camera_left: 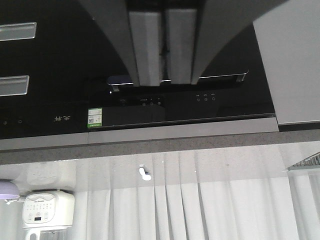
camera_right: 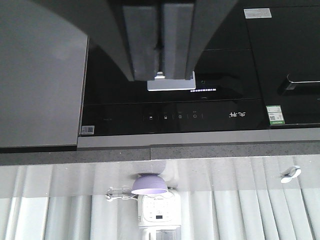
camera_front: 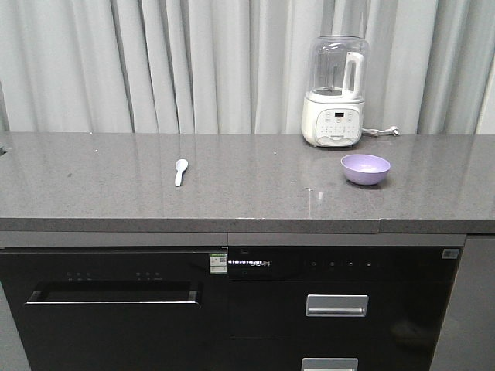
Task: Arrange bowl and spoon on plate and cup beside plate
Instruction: 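Drive the base toward the white spoon and lavender bowl on the counter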
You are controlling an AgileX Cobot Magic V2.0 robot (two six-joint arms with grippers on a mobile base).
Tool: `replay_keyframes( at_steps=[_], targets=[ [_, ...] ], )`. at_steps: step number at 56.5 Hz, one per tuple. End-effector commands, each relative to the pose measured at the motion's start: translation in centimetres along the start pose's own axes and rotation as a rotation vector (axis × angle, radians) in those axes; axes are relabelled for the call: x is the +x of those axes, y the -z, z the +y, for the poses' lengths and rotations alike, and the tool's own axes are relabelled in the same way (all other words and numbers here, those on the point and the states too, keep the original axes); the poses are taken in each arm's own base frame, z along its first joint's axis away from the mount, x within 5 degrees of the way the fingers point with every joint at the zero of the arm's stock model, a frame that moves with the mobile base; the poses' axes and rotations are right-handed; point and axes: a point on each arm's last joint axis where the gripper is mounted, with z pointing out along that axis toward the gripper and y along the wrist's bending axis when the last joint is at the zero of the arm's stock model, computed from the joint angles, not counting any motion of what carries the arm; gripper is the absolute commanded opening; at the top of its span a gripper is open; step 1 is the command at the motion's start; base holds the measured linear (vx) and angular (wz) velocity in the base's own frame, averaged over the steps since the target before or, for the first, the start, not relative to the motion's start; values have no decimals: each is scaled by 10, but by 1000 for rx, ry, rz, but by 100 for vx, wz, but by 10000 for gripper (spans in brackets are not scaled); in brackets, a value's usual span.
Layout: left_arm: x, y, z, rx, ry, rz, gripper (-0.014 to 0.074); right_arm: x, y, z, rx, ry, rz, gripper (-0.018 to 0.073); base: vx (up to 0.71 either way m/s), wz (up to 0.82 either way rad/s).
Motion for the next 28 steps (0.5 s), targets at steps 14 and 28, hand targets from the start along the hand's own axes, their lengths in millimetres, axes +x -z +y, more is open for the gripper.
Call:
replay_keyframes(
  at_steps=[14,28],
  targets=[
    [-17,3,1,-6,2,-125,-6,-7,0,0,8,11,-84,-8,0,0],
    [-17,3,1,-6,2,-125,-6,-7,0,0,8,11,-84,-8,0,0]
  ],
)
